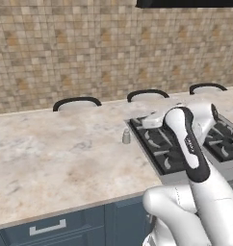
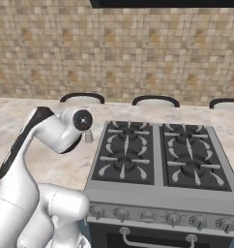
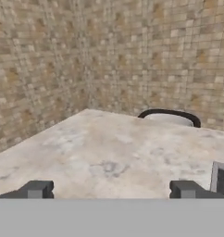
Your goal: Collect the turmeric, ketchup, and shaker from the cabinet and place them next to the stove.
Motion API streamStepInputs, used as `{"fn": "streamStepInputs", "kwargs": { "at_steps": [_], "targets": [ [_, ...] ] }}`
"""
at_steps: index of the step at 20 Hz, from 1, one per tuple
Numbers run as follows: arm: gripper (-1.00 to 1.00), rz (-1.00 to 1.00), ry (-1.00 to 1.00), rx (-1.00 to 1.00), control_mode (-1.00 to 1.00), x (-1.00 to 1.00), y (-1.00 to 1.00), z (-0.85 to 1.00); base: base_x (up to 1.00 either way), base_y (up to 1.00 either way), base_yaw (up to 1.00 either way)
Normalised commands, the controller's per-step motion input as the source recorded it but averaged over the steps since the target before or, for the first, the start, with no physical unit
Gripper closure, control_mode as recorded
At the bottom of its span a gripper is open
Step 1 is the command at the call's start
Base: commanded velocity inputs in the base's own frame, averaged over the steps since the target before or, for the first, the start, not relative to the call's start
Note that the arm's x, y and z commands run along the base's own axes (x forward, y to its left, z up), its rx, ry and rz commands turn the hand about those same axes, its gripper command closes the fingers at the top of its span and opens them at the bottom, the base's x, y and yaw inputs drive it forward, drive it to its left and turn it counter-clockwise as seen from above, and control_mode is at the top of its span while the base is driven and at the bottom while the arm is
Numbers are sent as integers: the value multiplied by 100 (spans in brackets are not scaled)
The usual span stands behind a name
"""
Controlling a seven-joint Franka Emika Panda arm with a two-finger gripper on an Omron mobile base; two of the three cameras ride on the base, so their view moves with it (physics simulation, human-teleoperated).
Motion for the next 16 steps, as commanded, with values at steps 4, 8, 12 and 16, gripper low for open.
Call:
{"fn": "streamStepInputs", "kwargs": {
  "at_steps": [4, 8, 12, 16],
  "targets": [
    [-100, -36, 38, 0, -100, -39, 0, 30, 0, 0, 0],
    [-100, -36, 31, -2, -100, -57, 0, 4, 0, 0, 0],
    [-100, -33, 19, -7, -100, -86, 0, -3, 0, 0, 0],
    [-100, -33, 16, -7, -100, -84, 0, -4, 0, 0, 0]
  ]
}}
